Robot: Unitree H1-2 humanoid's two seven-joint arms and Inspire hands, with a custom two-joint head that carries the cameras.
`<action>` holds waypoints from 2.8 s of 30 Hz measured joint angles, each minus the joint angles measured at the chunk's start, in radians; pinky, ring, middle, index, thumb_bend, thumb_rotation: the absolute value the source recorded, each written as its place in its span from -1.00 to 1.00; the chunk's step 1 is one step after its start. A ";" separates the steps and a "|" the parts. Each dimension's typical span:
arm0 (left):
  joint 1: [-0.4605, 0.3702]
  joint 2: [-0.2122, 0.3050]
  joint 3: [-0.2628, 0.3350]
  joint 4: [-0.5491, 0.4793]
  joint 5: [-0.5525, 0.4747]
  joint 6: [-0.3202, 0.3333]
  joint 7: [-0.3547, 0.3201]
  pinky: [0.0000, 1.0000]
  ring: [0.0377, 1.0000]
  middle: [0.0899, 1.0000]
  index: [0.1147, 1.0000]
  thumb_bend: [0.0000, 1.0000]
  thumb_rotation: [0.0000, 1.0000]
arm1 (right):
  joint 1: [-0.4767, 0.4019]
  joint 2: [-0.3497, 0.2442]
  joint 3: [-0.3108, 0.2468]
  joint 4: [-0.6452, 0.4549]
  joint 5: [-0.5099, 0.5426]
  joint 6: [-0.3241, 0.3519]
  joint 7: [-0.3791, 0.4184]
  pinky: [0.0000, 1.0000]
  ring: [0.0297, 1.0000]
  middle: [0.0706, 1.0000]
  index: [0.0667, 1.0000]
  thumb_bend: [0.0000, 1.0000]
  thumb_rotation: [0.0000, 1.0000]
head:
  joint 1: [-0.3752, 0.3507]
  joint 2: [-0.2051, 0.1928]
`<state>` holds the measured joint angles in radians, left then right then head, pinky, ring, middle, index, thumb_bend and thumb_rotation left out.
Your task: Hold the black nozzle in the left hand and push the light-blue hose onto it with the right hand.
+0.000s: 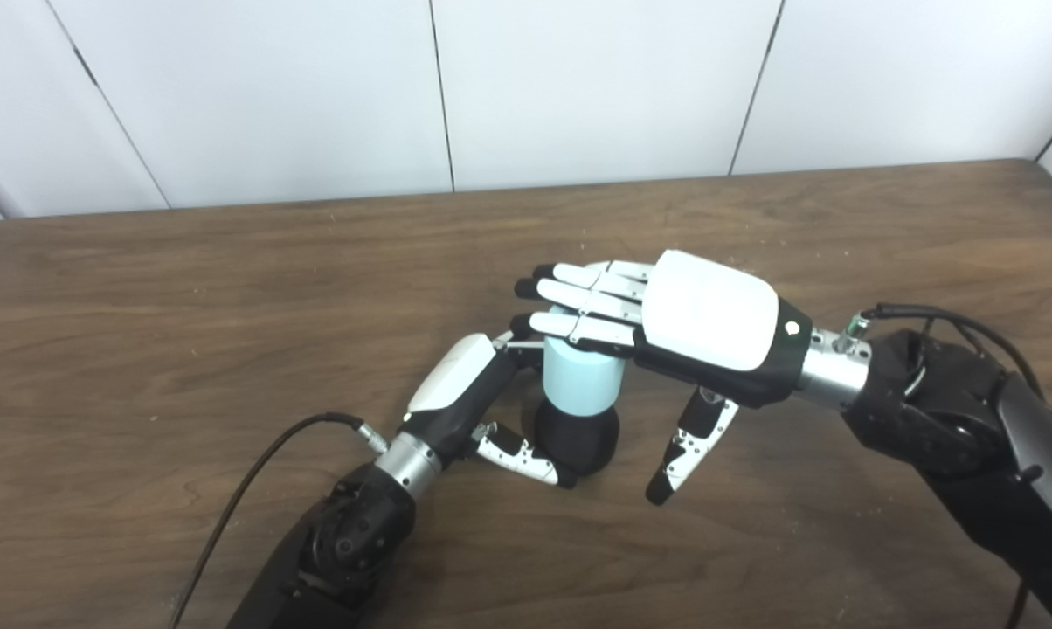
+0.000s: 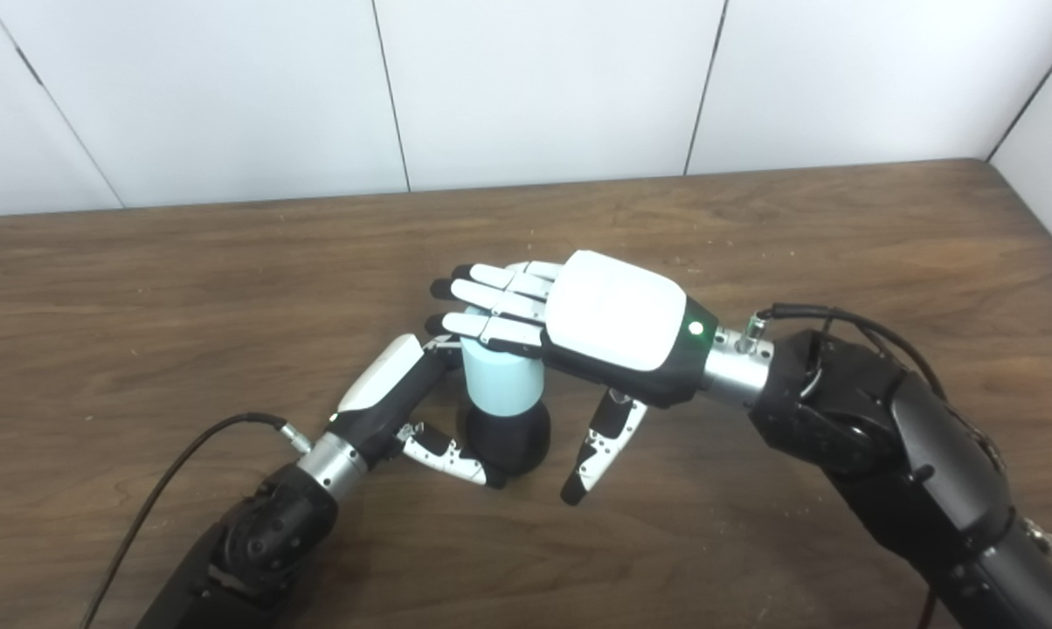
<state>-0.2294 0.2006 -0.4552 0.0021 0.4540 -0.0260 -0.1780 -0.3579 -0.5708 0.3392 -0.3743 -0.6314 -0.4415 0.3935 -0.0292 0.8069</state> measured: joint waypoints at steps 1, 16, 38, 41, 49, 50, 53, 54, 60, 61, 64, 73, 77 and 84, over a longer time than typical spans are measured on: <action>0.000 0.000 0.000 0.000 0.000 0.000 0.000 0.91 0.46 -0.10 -0.17 0.05 -1.00 | 0.000 0.000 0.000 0.000 0.000 0.000 0.000 0.68 0.94 1.00 0.85 0.90 -0.05 | 0.000 -0.002; 0.000 0.002 0.001 -0.009 -0.001 0.012 -0.014 0.93 0.49 0.21 -0.17 0.05 -0.87 | 0.000 0.000 0.004 0.001 -0.008 0.000 -0.008 0.68 0.94 1.00 0.85 0.90 -0.05 | 0.003 0.003; 0.001 0.001 0.005 -0.010 -0.002 0.013 -0.022 0.93 0.50 0.20 -0.17 0.05 -0.87 | 0.002 -0.001 0.013 0.013 -0.009 -0.001 -0.036 0.67 0.93 1.00 0.85 0.88 -0.06 | 0.005 0.008; 0.001 0.001 0.006 -0.010 -0.002 0.013 -0.022 0.92 0.50 0.19 -0.17 0.05 -0.87 | 0.002 -0.001 0.014 0.014 -0.009 -0.001 -0.037 0.67 0.93 1.00 0.85 0.88 -0.06 | 0.003 0.008; 0.001 0.001 0.006 -0.010 -0.002 0.013 -0.022 0.91 0.50 0.18 -0.17 0.05 -0.87 | 0.004 -0.004 0.013 0.014 -0.003 -0.001 -0.037 0.67 0.93 1.00 0.85 0.87 -0.07 | 0.002 0.006; 0.001 0.001 0.006 -0.010 -0.002 0.013 -0.022 0.91 0.50 0.18 -0.17 0.05 -0.87 | 0.005 -0.004 0.013 0.014 -0.002 -0.001 -0.037 0.67 0.93 1.00 0.85 0.87 -0.07 | 0.002 0.006; 0.001 0.001 0.006 -0.010 -0.002 0.012 -0.022 0.91 0.50 0.18 -0.17 0.05 -0.87 | 0.007 -0.006 0.012 0.014 0.006 0.000 -0.037 0.67 0.93 1.00 0.85 0.87 -0.07 | 0.000 0.008; 0.001 0.001 0.006 -0.010 -0.002 0.012 -0.022 0.91 0.50 0.18 -0.17 0.05 -0.87 | 0.007 -0.008 0.012 0.014 0.006 0.000 -0.037 0.67 0.93 1.00 0.85 0.87 -0.07 | 0.000 0.008; 0.001 0.001 0.005 -0.010 -0.002 0.012 -0.022 0.91 0.50 0.18 -0.17 0.05 -0.87 | 0.011 -0.010 0.009 0.012 0.007 0.001 -0.037 0.67 0.93 1.00 0.86 0.87 -0.07 | -0.002 0.009; 0.001 0.001 0.005 -0.010 -0.002 0.012 -0.022 0.91 0.50 0.18 -0.17 0.05 -0.87 | 0.012 -0.010 0.009 0.011 0.007 0.001 -0.037 0.67 0.93 1.00 0.86 0.87 -0.07 | -0.002 0.011; 0.001 0.001 0.004 -0.010 -0.002 0.012 -0.022 0.91 0.50 0.18 -0.17 0.05 -0.87 | 0.019 -0.013 0.005 0.009 0.007 0.001 -0.037 0.67 0.93 1.00 0.86 0.87 -0.07 | 0.000 0.011; 0.001 0.001 0.004 -0.011 -0.002 0.012 -0.025 0.91 0.50 0.18 -0.17 0.05 -0.87 | 0.022 -0.015 0.003 0.007 0.007 0.002 -0.037 0.67 0.93 1.00 0.87 0.86 -0.07 | 0.000 0.011; 0.001 0.001 0.004 -0.011 -0.002 0.012 -0.026 0.91 0.50 0.18 -0.17 0.05 -0.87 | 0.022 -0.015 0.003 0.006 0.007 0.003 -0.037 0.67 0.93 1.00 0.88 0.86 -0.07 | 0.000 0.011; 0.001 0.001 0.005 -0.012 -0.002 0.013 -0.028 0.91 0.50 0.20 -0.17 0.05 -0.87 | 0.024 -0.015 0.004 0.006 0.007 0.002 -0.037 0.67 0.93 1.00 0.88 0.86 -0.08 | 0.002 0.014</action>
<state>-0.2287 0.2012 -0.4503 -0.0102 0.4518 -0.0130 -0.2063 -0.3341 -0.5854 0.3427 -0.3678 -0.6246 -0.4391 0.3568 -0.0276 0.8207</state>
